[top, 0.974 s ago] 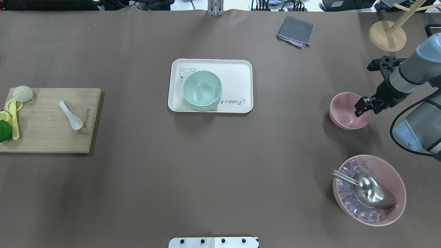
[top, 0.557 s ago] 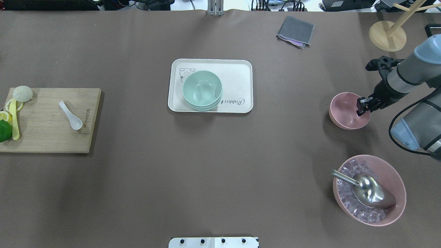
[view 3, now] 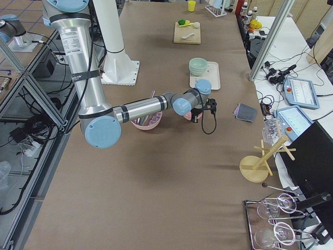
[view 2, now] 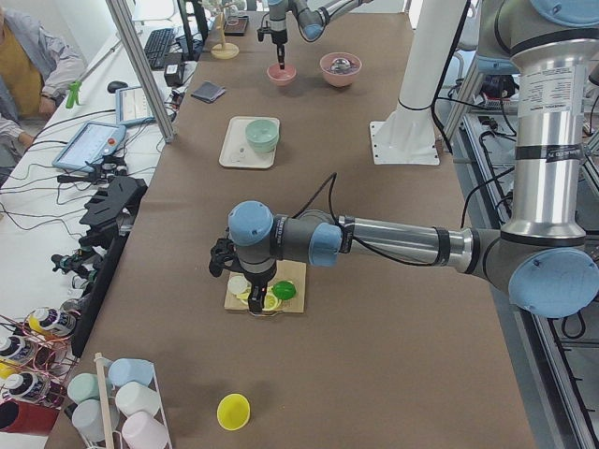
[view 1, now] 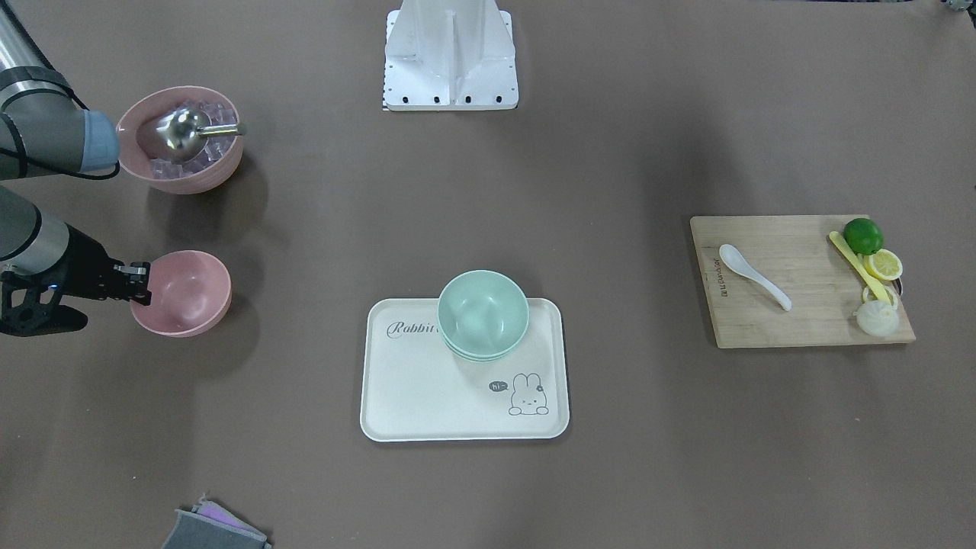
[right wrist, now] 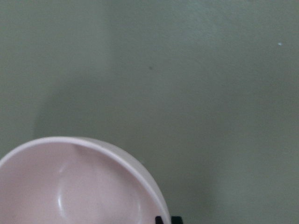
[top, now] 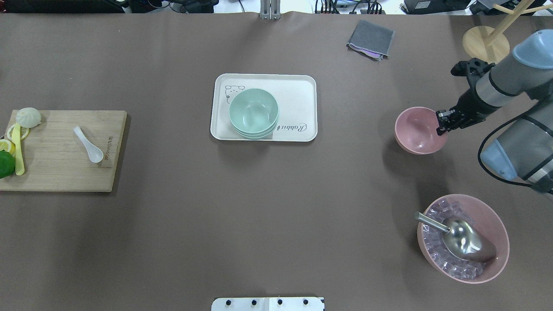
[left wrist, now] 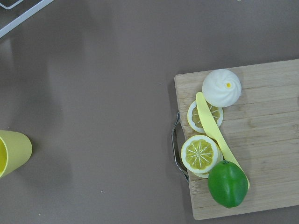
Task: Stack pink bowl on green and place spoon
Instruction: 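Lift the pink bowl with the right gripper and carry it over the green bowls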
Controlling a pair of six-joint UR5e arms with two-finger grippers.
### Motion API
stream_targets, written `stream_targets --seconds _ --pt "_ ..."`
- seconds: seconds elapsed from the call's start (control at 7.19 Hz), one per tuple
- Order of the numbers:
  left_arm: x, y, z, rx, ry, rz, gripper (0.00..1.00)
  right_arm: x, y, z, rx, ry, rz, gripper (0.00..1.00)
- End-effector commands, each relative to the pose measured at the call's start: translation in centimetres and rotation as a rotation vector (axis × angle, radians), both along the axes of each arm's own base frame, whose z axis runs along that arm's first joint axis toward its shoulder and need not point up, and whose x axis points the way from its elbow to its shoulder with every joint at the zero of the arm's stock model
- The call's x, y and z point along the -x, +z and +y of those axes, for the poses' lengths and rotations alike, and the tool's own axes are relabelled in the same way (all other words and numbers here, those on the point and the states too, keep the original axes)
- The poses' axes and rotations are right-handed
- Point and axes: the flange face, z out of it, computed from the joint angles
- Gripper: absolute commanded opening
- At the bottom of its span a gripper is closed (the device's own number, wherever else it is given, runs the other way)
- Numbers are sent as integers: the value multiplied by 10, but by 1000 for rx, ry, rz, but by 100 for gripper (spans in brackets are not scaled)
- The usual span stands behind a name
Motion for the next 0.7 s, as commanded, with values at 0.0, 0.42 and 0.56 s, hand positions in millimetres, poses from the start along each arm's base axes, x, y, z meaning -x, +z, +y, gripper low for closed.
stream_targets --seconds 0.0,0.42,0.56 --pt "-68 -31 -7 136 -151 63 98 72 -120 -11 125 98 -105 0" --pt "-137 -61 -14 198 -198 20 98 162 -255 -16 207 219 -171 0" --pt "-141 -61 -14 194 -197 9 98 192 -288 -25 240 255 -174 0"
